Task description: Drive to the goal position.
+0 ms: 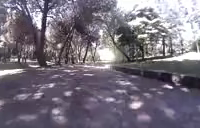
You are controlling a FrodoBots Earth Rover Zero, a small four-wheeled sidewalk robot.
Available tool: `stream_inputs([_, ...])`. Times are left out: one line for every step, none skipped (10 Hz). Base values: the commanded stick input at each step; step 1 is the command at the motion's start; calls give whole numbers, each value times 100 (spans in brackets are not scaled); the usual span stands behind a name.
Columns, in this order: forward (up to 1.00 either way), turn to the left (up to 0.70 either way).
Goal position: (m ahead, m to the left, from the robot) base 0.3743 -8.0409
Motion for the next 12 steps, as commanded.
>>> stream_inputs([100, -4])
stream_inputs([100, 0])
stream_inputs([100, 0])
stream_inputs([100, 0])
stream_inputs([100, 0])
stream_inputs([100, 0])
stream_inputs([100, 0])
stream_inputs([100, 0])
stream_inputs([100, 0])
stream_inputs([100, 0])
stream_inputs([100, 0])
stream_inputs([100, 8])
